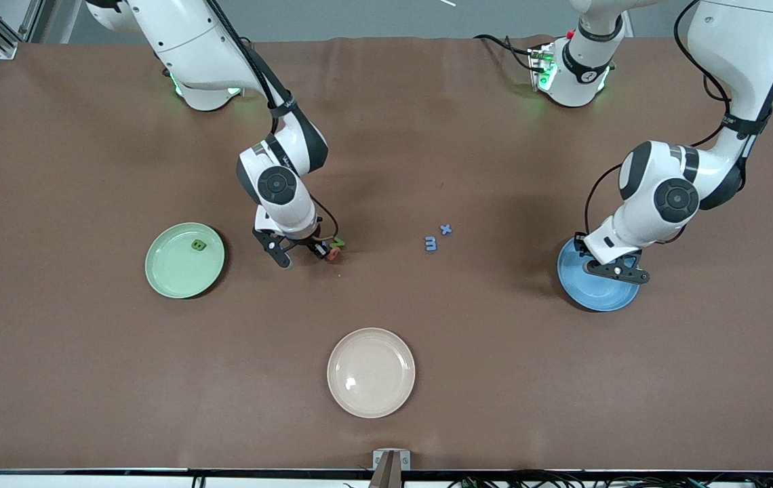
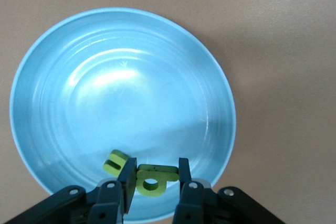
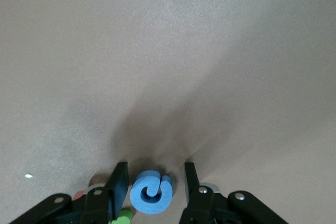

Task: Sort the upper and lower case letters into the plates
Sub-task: 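Place the d on the blue plate while the right gripper carries the C, then release the C on the green plate while the left gripper reaches the blue x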

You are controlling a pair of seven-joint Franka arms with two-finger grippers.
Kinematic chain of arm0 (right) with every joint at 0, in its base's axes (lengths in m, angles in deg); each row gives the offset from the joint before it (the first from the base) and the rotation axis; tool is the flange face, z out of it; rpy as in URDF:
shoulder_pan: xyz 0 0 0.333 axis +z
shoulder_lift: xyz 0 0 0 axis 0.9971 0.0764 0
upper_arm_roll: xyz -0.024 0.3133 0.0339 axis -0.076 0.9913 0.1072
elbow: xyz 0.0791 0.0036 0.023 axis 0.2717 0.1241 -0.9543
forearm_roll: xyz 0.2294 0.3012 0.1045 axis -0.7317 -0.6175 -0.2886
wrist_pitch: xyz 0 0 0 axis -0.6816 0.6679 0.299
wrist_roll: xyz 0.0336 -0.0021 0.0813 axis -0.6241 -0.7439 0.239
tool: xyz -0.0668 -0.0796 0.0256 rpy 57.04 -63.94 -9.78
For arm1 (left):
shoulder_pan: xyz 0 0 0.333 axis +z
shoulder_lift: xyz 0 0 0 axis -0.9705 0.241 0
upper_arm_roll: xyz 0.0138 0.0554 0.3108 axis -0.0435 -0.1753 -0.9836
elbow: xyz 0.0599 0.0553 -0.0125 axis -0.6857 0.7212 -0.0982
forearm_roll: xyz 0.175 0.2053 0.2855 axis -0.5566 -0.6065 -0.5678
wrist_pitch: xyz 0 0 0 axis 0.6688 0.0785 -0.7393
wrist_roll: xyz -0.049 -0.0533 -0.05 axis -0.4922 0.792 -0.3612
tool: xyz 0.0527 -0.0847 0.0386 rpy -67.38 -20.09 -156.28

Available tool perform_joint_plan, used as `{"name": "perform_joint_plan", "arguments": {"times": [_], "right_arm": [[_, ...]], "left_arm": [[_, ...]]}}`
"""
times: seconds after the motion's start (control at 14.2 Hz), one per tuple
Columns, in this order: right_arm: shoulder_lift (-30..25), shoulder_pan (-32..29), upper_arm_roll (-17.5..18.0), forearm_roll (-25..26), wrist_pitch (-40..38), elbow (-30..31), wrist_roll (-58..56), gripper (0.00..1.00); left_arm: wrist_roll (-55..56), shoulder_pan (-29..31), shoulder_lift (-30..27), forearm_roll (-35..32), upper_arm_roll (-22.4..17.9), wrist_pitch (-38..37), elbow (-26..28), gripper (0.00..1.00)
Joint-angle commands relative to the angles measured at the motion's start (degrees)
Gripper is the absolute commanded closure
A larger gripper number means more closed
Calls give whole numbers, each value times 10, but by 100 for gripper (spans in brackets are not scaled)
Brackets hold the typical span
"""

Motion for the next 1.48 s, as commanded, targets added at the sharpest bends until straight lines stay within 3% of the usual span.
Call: {"name": "perform_joint_plan", "arguments": {"times": [0.0,0.28,0.35,0.49,0.63,0.7,0.77,0.84,0.91,1.2,1.41], "right_arm": [[3,5,0,-7,-4,-6,14,53],[3,10,0,-7,-3,-6,20,56],[3,10,0,-7,-3,-6,20,65],[3,11,0,-7,-7,-6,18,94],[-4,-6,-1,-4,-14,-6,-10,100],[-13,-19,-1,-4,-38,-6,-41,100],[-35,-41,-2,-4,-73,-6,-80,100],[-52,-68,-2,-4,-99,-5,-120,100],[-74,-94,-3,-4,-130,1,-176,100],[-126,-204,-3,-4,-170,30,-378,100],[-130,-244,-3,-4,-150,53,-446,100]], "left_arm": [[-3,-2,4,-7,5,52,30,76],[-30,26,25,-38,5,83,35,76],[-37,27,30,-46,5,89,35,76],[-37,27,36,-47,4,94,35,76],[-37,27,36,-47,5,95,35,76],[-38,27,35,-47,5,94,34,64],[-38,27,33,-47,5,92,33,39],[-38,26,30,-47,6,92,32,28],[-39,25,24,-47,6,90,31,3],[-12,24,2,-41,45,42,17,0],[86,23,-4,-38,91,-12,-12,0]]}}
